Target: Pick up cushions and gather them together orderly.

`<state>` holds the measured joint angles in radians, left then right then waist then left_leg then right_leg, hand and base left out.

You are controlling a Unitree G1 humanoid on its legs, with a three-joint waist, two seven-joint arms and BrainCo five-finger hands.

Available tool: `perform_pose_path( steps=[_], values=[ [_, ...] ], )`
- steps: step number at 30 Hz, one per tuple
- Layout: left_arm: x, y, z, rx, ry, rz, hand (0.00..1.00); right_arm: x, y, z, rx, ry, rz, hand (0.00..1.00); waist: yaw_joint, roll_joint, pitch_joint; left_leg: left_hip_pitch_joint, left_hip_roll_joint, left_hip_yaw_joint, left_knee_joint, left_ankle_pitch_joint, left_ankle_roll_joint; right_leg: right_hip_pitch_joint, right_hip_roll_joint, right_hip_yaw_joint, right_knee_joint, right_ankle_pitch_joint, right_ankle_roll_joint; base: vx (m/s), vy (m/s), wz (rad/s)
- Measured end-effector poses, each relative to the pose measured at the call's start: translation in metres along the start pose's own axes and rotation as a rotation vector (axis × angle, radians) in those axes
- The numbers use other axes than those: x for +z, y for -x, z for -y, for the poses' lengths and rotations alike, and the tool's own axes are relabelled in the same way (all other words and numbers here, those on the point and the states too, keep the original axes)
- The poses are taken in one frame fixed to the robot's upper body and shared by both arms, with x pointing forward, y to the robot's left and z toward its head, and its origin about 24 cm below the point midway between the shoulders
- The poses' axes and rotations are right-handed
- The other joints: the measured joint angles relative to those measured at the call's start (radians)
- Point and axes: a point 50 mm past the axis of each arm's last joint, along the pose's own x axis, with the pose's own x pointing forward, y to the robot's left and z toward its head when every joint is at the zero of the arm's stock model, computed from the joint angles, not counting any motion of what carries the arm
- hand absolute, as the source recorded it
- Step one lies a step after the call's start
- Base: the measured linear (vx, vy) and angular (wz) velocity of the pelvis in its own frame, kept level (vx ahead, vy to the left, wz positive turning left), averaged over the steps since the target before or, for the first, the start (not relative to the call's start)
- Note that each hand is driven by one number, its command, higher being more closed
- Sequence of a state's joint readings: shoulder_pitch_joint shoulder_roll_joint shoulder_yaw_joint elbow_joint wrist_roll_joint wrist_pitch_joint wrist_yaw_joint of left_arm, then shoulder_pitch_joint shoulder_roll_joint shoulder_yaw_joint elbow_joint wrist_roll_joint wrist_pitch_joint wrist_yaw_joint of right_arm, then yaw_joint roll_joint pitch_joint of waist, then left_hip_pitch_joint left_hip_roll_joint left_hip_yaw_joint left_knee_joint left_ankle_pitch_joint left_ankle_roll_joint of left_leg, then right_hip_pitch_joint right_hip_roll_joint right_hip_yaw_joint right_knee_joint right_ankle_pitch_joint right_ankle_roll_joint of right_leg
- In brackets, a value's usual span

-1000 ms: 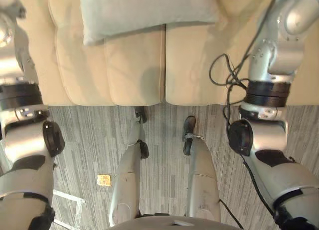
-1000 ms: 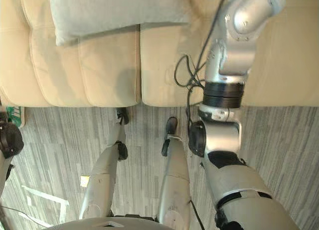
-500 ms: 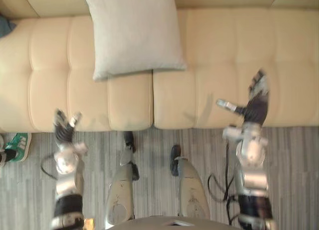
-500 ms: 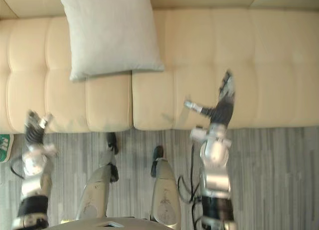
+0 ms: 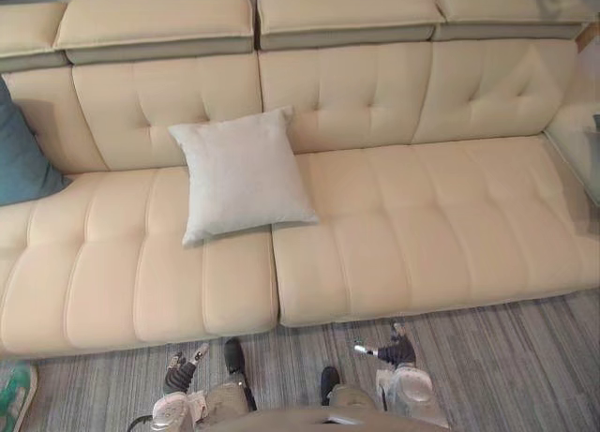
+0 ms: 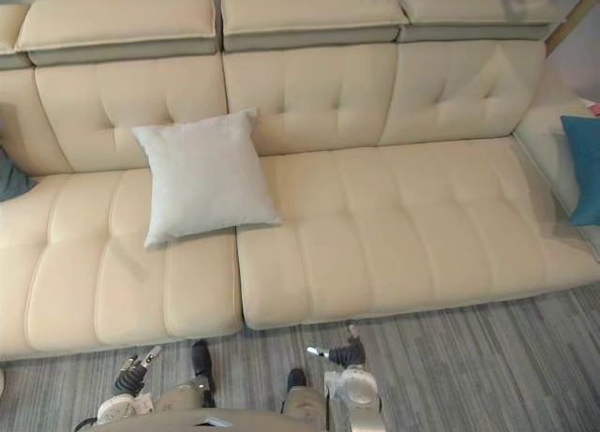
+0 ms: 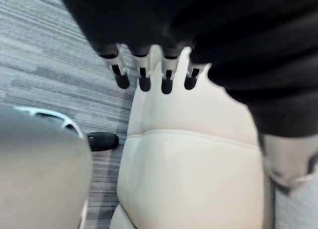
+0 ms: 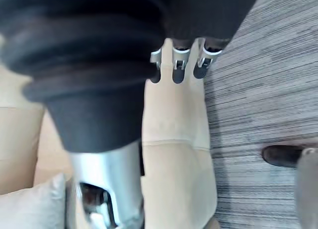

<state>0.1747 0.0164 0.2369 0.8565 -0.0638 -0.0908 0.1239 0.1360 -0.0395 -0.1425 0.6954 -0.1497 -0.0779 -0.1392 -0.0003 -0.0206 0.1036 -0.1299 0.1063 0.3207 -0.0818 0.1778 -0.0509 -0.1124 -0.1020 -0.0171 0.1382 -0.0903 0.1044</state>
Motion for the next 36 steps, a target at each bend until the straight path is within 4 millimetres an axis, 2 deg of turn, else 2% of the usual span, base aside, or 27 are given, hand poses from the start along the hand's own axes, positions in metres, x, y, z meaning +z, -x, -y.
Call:
perform_pose_path(
  steps=[3,6,7,8,10,11,12,13,14,15,16,17,19,21,22,23,24,25,26,27,28,29,30,31,32,33,36],
  values=[
    [0.0,-0.002,-0.003,0.007,-0.009,-0.011,0.0,0.002,-0.004,-0.005,0.02,0.023,-0.012,0.0,0.002,-0.004,0.006,0.022,0.0,0.039,0.0,-0.005,0.003,0.0,0.002,0.05,-0.012,0.028,0.005,-0.06,0.032,-0.55],
    [0.006,-0.006,-0.008,0.023,-0.012,-0.003,0.0,0.006,-0.007,-0.012,0.05,0.044,-0.015,0.0,0.007,-0.035,0.022,0.022,-0.025,0.029,0.001,-0.044,0.008,-0.037,-0.006,0.068,0.003,0.067,0.002,-0.12,0.043,-0.48],
    [0.007,-0.007,-0.01,0.041,0.013,-0.005,0.0,0.008,-0.008,-0.012,0.06,0.069,-0.002,0.0,0.024,-0.016,0.018,-0.016,0.0,-0.009,0.0,-0.03,0.036,-0.048,-0.006,0.028,0.013,0.078,-0.024,-0.2,0.029,-0.32],
    [0.009,-0.007,-0.012,0.049,0.02,0.001,0.0,0.01,-0.009,-0.013,0.061,0.063,-0.002,0.0,0.016,-0.017,0.022,-0.029,0.006,-0.008,0.001,-0.002,0.066,-0.1,-0.028,-0.07,0.251,-0.035,-0.058,-0.17,0.014,-0.09],
    [0.012,-0.008,-0.018,0.063,0.013,0.009,0.0,-0.003,-0.005,-0.013,0.063,0.066,-0.043,0.0,0.011,-0.006,0.029,-0.027,0.006,-0.049,0.0,0.022,0.078,-0.087,-0.058,-0.132,0.493,-0.097,-0.056,-0.13,-0.064,0.53],
    [0.01,-0.008,-0.024,0.088,0.023,0.0,0.0,-0.018,0.0,-0.012,0.065,0.07,-0.098,0.0,0.017,-0.02,0.019,-0.032,0.006,-0.07,0.0,0.042,0.078,-0.036,-0.085,-0.131,0.635,-0.11,-0.039,-0.13,-0.084,0.59],
    [0.009,-0.007,-0.028,0.1,0.023,-0.005,0.0,-0.02,0.0,-0.013,0.067,0.07,-0.108,0.0,0.022,-0.019,0.016,-0.04,0.007,-0.079,0.001,0.051,0.076,-0.01,-0.094,-0.123,0.665,-0.111,-0.029,-0.18,-0.106,0.39],
    [0.008,-0.007,-0.032,0.112,0.024,-0.01,0.0,-0.021,0.0,-0.013,0.068,0.072,-0.117,0.0,0.028,-0.03,0.009,-0.053,0.006,-0.086,0.001,0.06,0.071,0.018,-0.102,-0.103,0.666,-0.086,-0.007,-0.18,-0.126,0.07],
    [0.004,-0.006,-0.038,0.132,0.029,-0.027,0.0,-0.018,-0.002,-0.012,0.064,0.072,-0.11,0.0,0.047,-0.038,-0.005,-0.093,0.01,-0.08,0.001,0.087,0.052,0.058,-0.082,-0.06,0.556,-0.065,0.062,-0.3,-0.184,-0.1],
    [0.001,-0.005,-0.036,0.131,0.036,-0.041,0.0,-0.014,-0.004,-0.012,0.059,0.068,-0.1,0.0,0.055,-0.04,-0.012,-0.104,0.02,-0.077,0.001,0.087,0.048,0.069,-0.067,-0.054,0.507,-0.096,0.058,-0.27,-0.164,-0.34],
    [-0.004,-0.003,-0.03,0.118,0.042,-0.06,0.0,-0.011,-0.007,-0.008,0.049,0.072,-0.097,0.0,0.066,-0.028,-0.014,-0.115,0.026,-0.078,0.001,0.068,0.032,0.088,-0.061,-0.055,0.44,-0.133,0.052,-0.32,-0.21,-0.51],
    [-0.018,0.001,-0.023,0.104,0.048,-0.107,0.0,-0.008,-0.01,0.001,0.028,0.091,-0.087,0.0,0.074,-0.007,-0.02,-0.136,0.029,-0.085,0.001,0.068,0.017,0.137,-0.05,-0.075,0.305,-0.19,0.033,-0.24,-0.19,-0.46],
    [-0.018,0.001,-0.021,0.095,0.028,-0.108,0.0,-0.001,-0.013,0.001,0.026,0.093,-0.069,0.0,0.075,0.008,-0.016,-0.163,0.03,-0.101,0.001,0.079,0.001,0.177,-0.044,-0.094,0.188,-0.23,0.031,-0.23,-0.165,-0.12],
    [-0.009,-0.003,-0.006,0.058,0.003,-0.08,0.0,0.006,-0.016,0.0,0.028,0.093,-0.053,0.0,0.069,0.063,0.021,-0.185,0.063,-0.125,0.001,0.067,-0.021,0.206,0.009,-0.109,0.119,-0.248,0.03,-0.32,-0.121,0.2],
    [-0.008,-0.003,-0.003,0.05,-0.003,-0.077,0.0,0.008,-0.017,0.0,0.028,0.091,-0.05,0.0,0.061,0.072,0.025,-0.185,0.065,-0.141,0.001,0.033,-0.064,0.208,0.018,-0.117,0.12,-0.242,0.021,-0.29,-0.076,0.44],
    [-0.003,-0.004,-0.004,0.047,-0.018,-0.063,0.0,0.002,-0.014,-0.001,0.029,0.086,-0.069,0.0,0.044,0.045,0.031,-0.189,0.055,-0.148,0.002,-0.06,-0.164,0.197,-0.007,-0.149,0.121,-0.226,0.001,-0.22,-0.036,0.42],
    [-0.001,-0.005,-0.006,0.052,-0.016,-0.055,0.0,0.001,-0.014,-0.001,0.025,0.076,-0.071,0.0,0.045,0.029,0.027,-0.206,0.041,-0.143,0.062,-0.062,-0.133,0.176,-0.03,-0.166,0.134,-0.225,0.001,-0.26,-0.008,0.32],
    [0.0,-0.006,-0.008,0.056,-0.016,-0.053,0.0,0.003,-0.016,0.003,0.006,0.061,-0.07,0.0,0.046,0.019,0.026,-0.239,0.02,-0.148,0.232,-0.071,-0.078,0.147,-0.059,-0.169,0.15,-0.221,0.002,-0.18,0.027,0.06],
    [0.0,-0.006,-0.008,0.057,-0.016,-0.054,0.0,0.002,-0.016,0.008,-0.008,0.059,-0.073,0.0,0.043,0.014,0.027,-0.243,-0.001,-0.149,0.347,-0.088,-0.057,0.135,-0.075,-0.164,0.155,-0.214,0.006,-0.23,0.027,-0.12],
    [-0.005,-0.004,-0.007,0.057,-0.014,-0.069,0.0,-0.006,-0.013,0.015,-0.028,0.052,-0.097,0.0,0.037,0.015,0.027,-0.217,-0.023,-0.158,0.5,-0.193,-0.035,0.122,-0.085,-0.144,0.153,-0.197,0.011,-0.23,0.04,-0.32],
    [-0.009,-0.003,-0.008,0.06,-0.01,-0.08,0.0,-0.009,-0.012,0.015,-0.029,0.043,-0.106,0.0,0.036,0.016,0.027,-0.188,-0.022,-0.17,0.549,-0.287,-0.04,0.105,-0.082,-0.118,0.149,-0.183,0.015,-0.22,0.069,-0.44],
    [-0.01,-0.003,-0.01,0.067,-0.006,-0.084,0.0,-0.011,-0.011,0.013,-0.026,0.04,-0.113,0.0,0.037,0.016,0.027,-0.175,-0.022,-0.184,0.561,-0.328,-0.043,0.095,-0.078,-0.103,0.147,-0.174,0.015,-0.19,0.17,-0.79],
    [-0.015,-0.002,-0.014,0.085,0.016,-0.106,0.0,-0.017,-0.008,0.01,-0.017,0.034,-0.136,0.0,0.043,0.022,0.024,-0.149,-0.026,-0.212,0.553,-0.391,-0.027,0.079,-0.068,-0.063,0.132,-0.145,0.023,-0.12,0.172,-0.87],
    [-0.017,-0.001,-0.015,0.09,0.015,-0.118,0.0,-0.023,-0.006,0.007,-0.014,0.025,-0.167,0.0,0.04,0.007,0.024,-0.128,-0.035,-0.198,0.515,-0.372,0.005,0.079,-0.062,-0.041,0.107,-0.121,0.032,-0.11,0.149,-0.86],
    [-0.018,-0.001,-0.019,0.097,0.009,-0.12,0.0,-0.027,-0.004,0.003,-0.004,0.018,-0.186,0.0,0.036,-0.004,0.018,-0.114,-0.045,-0.185,0.484,-0.358,0.015,0.079,-0.066,-0.038,0.092,-0.107,0.032,-0.09,0.08,-0.56],
    [-0.019,0.0,-0.026,0.108,-0.013,-0.121,0.0,-0.035,0.001,-0.005,0.011,-0.004,-0.214,0.0,0.02,-0.024,0.003,-0.079,-0.067,-0.159,0.389,-0.314,0.026,0.077,-0.077,-0.03,0.051,-0.08,0.009,-0.09,0.066,-0.34],
    [-0.018,-0.001,-0.028,0.108,-0.038,-0.119,0.0,-0.042,0.005,-0.004,-0.013,-0.051,-0.243,0.0,-0.003,-0.036,-0.006,-0.027,-0.093,-0.14,0.252,-0.243,0.029,0.075,-0.085,-0.024,0.004,-0.033,-0.008,-0.1,0.06,-0.21]
  ],
)
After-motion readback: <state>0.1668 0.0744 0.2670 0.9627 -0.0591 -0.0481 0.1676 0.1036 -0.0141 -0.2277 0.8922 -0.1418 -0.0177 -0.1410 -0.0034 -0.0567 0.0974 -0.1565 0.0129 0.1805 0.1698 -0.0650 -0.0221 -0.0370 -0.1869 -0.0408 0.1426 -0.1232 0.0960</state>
